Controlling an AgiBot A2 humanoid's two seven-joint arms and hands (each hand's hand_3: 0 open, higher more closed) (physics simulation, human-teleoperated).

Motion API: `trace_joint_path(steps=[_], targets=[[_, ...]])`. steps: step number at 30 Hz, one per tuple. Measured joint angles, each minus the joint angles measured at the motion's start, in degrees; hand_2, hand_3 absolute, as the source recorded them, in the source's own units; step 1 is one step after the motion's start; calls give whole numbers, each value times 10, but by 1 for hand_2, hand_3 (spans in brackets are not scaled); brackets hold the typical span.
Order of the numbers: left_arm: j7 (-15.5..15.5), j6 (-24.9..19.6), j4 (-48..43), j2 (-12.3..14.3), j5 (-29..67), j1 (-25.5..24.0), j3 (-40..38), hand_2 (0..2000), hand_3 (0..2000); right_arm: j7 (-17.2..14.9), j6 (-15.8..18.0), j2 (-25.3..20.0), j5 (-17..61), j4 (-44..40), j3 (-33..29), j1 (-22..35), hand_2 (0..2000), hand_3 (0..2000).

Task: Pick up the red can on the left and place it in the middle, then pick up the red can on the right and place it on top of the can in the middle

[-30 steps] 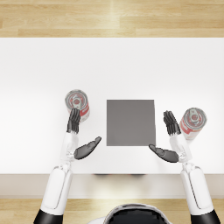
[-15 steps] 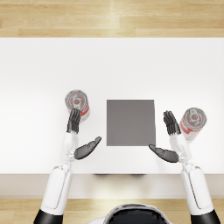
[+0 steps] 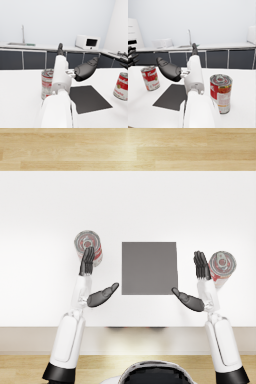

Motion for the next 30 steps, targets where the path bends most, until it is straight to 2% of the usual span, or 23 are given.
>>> trace_joint_path(steps=[5,9,20,30], targets=[[-5,-5,31,22,128,42,-35,0,0,5,-4,-9,128,13,-42,3,0,0],[-5,-5,56,32,176,70,-68,0,0,5,-5,-13,176,25,-88,0,0,0],[-6,-6,186,47,192,100,-94,0,0,6,-6,-24,192,23,-192,-35,0,0],[-6,-6,347,63,193,129,-63,0,0,6,-6,-33,193,-106,-192,-40,0,0]])
